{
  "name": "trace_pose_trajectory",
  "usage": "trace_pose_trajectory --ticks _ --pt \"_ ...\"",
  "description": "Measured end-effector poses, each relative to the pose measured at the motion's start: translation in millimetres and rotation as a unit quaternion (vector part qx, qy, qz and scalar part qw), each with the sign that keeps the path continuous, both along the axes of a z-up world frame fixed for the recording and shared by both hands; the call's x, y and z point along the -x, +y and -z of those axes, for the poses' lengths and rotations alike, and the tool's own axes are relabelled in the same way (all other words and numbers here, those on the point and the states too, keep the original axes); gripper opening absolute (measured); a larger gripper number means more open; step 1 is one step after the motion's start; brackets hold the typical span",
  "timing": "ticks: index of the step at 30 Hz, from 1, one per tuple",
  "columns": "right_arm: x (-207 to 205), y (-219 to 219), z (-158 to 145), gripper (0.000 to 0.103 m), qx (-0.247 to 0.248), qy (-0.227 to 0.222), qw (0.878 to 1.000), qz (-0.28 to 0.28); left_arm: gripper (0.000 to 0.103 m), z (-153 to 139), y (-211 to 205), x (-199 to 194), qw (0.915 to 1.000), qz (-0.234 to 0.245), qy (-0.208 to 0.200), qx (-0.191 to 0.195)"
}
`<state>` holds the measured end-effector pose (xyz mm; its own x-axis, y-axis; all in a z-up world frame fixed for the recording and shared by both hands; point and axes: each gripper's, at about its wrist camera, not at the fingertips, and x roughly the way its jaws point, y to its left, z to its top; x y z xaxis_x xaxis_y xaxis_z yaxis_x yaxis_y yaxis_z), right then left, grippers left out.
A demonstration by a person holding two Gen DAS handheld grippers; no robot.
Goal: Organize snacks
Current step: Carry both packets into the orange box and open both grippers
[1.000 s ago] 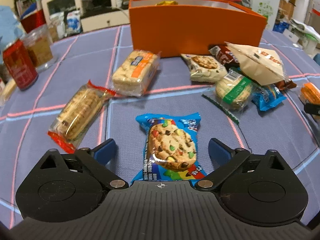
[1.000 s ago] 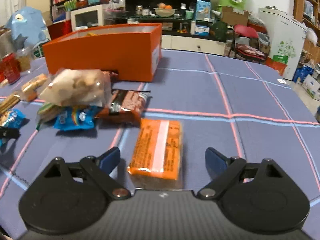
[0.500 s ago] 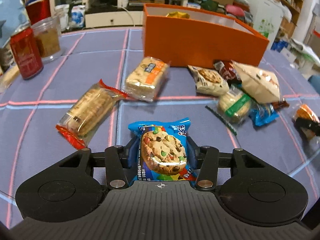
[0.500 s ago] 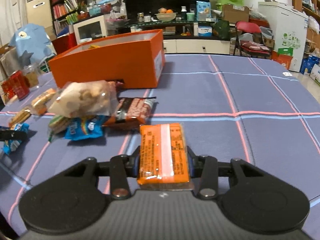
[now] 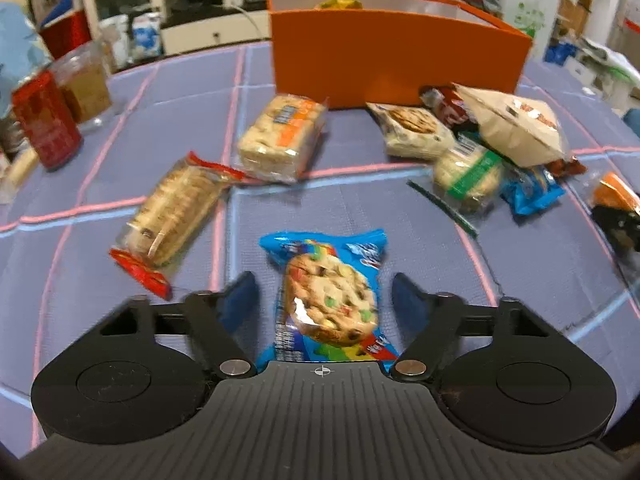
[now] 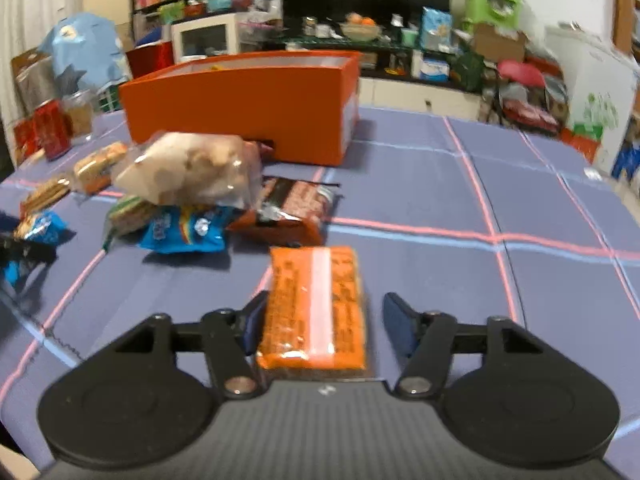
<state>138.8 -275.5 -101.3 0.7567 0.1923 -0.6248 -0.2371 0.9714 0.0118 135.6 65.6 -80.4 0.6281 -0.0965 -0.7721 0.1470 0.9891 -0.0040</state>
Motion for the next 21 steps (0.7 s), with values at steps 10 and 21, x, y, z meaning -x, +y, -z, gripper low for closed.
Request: trace_pose_trajectory --ticks 10,21 --pt "31.0 -8.6 -25.4 0.042 -0.091 -0.002 0.996 -0.002 0.013 -45.2 16.4 39.3 0.9921 -0.014 -0.043 0.117" --pt "-34.8 9.0 -95.7 0.042 -0.160 -0.035 0.985 -0.053 0.011 -91.4 8.1 -10.6 0.9844 0.017 -0.050 0.168"
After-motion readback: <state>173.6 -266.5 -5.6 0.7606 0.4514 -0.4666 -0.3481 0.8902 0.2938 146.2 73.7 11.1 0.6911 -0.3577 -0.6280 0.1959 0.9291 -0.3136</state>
